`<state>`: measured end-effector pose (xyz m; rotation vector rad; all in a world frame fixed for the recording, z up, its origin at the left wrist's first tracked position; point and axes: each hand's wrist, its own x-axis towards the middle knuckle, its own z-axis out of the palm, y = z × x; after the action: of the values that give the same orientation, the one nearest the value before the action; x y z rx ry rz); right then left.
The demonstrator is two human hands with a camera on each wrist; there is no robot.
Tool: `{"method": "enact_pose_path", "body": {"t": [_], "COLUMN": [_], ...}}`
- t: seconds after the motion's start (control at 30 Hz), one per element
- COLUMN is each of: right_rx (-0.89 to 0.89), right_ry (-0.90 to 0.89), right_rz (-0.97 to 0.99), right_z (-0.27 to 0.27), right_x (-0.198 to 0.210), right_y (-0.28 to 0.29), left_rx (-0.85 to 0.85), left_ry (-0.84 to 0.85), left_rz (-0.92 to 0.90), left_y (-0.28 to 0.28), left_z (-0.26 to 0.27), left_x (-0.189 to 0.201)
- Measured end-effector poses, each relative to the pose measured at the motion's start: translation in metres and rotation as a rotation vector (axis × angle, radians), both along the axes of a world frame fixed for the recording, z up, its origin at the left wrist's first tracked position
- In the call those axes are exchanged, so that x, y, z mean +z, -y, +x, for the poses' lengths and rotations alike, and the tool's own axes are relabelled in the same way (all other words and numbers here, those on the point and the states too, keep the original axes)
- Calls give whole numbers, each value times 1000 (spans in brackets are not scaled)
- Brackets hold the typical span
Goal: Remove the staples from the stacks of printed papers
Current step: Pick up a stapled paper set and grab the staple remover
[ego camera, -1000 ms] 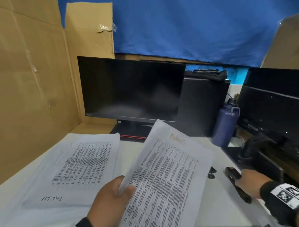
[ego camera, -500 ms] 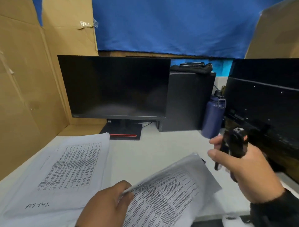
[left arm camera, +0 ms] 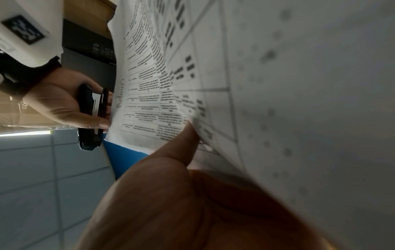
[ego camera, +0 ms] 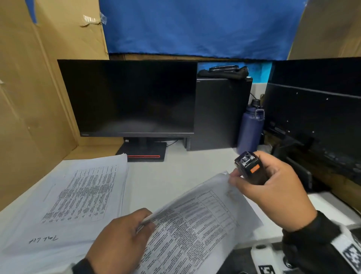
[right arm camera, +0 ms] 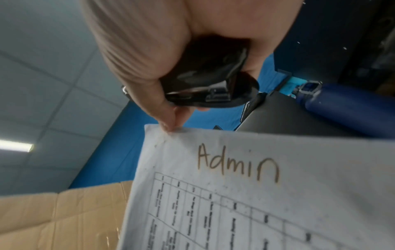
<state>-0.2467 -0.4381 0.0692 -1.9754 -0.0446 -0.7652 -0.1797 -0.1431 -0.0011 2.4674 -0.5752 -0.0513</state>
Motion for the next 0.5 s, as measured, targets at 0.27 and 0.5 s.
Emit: {"method": "enact_pose_path", "body": {"t": [0.27,0.5], "right_rx": [-14,-272], "right_ry": [52,13], "right_rz": [138,272], "right_z": [0,12], "right_x": [7,-3], "right_y": [-5,0], "left_rx": [-13,160], "left_ry": [-13,-136], "left_rz": [-58,-553], "left_y": [-3,-9], "left_z": [-2,4], "left_x": [15,38]}}
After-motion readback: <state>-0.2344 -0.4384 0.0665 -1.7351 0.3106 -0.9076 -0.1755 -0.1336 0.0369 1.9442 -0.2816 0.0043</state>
